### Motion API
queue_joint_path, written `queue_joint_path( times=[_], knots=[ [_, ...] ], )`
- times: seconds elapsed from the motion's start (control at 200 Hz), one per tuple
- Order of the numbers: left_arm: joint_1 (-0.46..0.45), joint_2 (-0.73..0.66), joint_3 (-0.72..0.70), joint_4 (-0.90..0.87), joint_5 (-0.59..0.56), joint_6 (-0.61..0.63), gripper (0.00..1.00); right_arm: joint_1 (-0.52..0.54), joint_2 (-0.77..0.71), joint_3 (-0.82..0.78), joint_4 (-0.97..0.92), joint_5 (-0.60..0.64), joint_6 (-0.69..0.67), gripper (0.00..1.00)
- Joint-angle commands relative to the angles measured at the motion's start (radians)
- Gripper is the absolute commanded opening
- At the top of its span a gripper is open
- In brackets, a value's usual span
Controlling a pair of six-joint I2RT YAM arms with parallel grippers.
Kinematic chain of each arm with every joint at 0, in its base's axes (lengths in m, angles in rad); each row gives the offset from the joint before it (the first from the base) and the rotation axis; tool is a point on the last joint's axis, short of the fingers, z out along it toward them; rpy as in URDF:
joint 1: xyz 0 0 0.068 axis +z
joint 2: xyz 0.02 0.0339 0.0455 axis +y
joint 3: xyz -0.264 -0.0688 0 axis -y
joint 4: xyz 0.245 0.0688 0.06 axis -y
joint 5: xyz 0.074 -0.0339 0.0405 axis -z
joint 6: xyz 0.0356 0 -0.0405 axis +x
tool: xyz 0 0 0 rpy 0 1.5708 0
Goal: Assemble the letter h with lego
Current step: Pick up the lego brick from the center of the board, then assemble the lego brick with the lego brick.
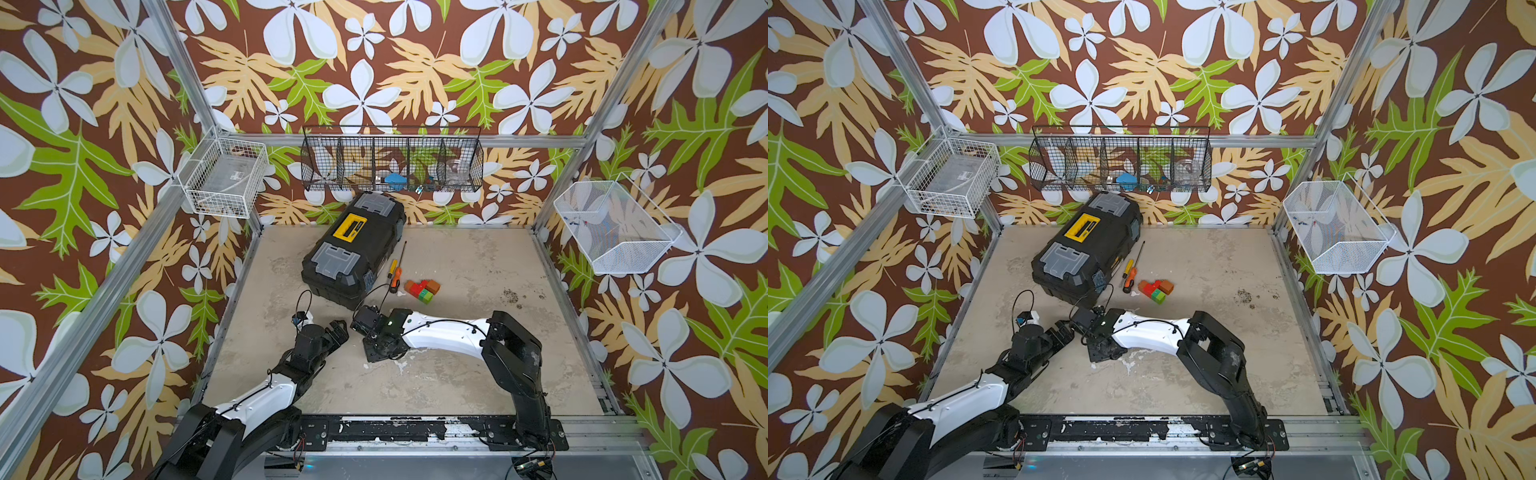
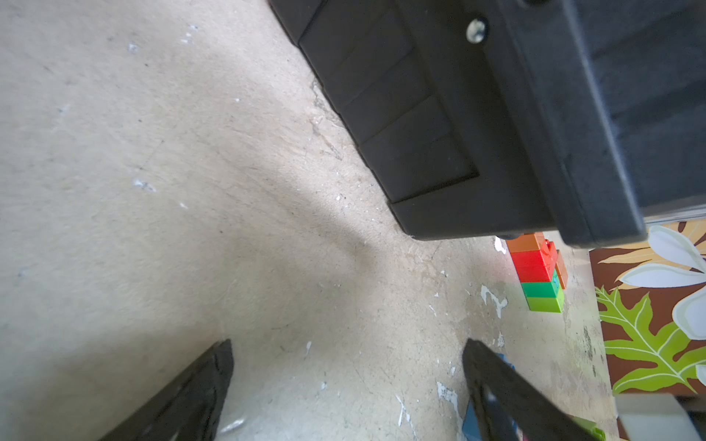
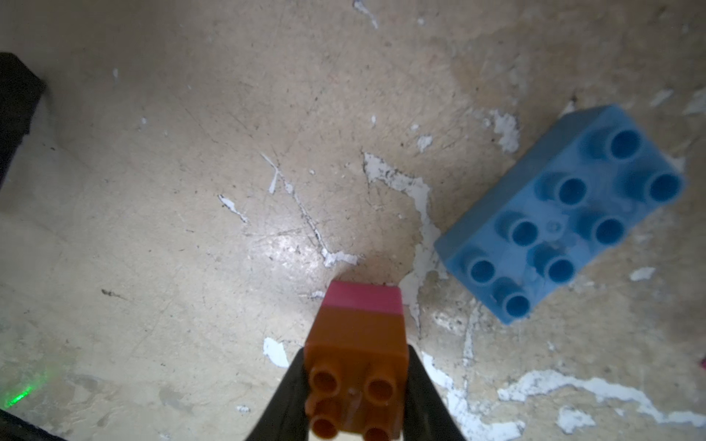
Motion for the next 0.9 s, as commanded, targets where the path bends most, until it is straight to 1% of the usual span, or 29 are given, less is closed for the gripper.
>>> queue_joint_path(
  times=[0.0, 0.13, 0.23, 0.335, 0.45, 0.54, 0.615, 0.716, 0.806, 0.896],
  knots=[
    [0.001, -0.001, 0.001, -0.019, -0.005, 0.024, 0.98, -0.012, -0.12, -0.073, -0.182, 0.099, -0.061, 0.11],
    [-0.003, -0.011, -0.003, 0.029, 0.025, 0.051, 0.97, -0.029, -0.339, -0.243, -0.026, 0.096, -0.168, 0.14],
    [-0.009, -0.004, -0.002, 0.053, 0.044, 0.069, 0.97, -0.049, -0.442, -0.312, 0.089, 0.054, -0.298, 0.14],
    [-0.011, -0.016, -0.01, 0.066, 0.041, 0.079, 0.97, -0.081, -0.496, -0.355, 0.224, -0.029, -0.556, 0.13],
    [-0.011, -0.049, -0.025, 0.066, 0.014, 0.08, 0.97, -0.096, -0.469, -0.316, 0.271, -0.019, -0.765, 0.12],
    [-0.011, -0.085, -0.038, 0.042, -0.026, 0.08, 0.97, -0.112, -0.413, -0.275, 0.262, -0.093, -0.872, 0.14],
    [-0.011, -0.106, -0.059, 0.07, -0.021, 0.076, 0.96, -0.129, -0.354, -0.244, 0.219, -0.125, -0.939, 0.16],
    [-0.011, -0.111, -0.065, 0.078, -0.015, 0.077, 0.96, -0.132, -0.263, -0.194, 0.146, -0.087, -1.0, 0.16],
    [-0.011, -0.106, -0.066, 0.083, -0.015, 0.073, 0.96, -0.139, -0.193, -0.141, 0.086, -0.054, -1.021, 0.16],
    [-0.011, -0.086, -0.066, 0.101, 0.003, 0.071, 0.95, -0.147, -0.152, -0.103, 0.049, -0.074, -1.031, 0.16]
  ],
)
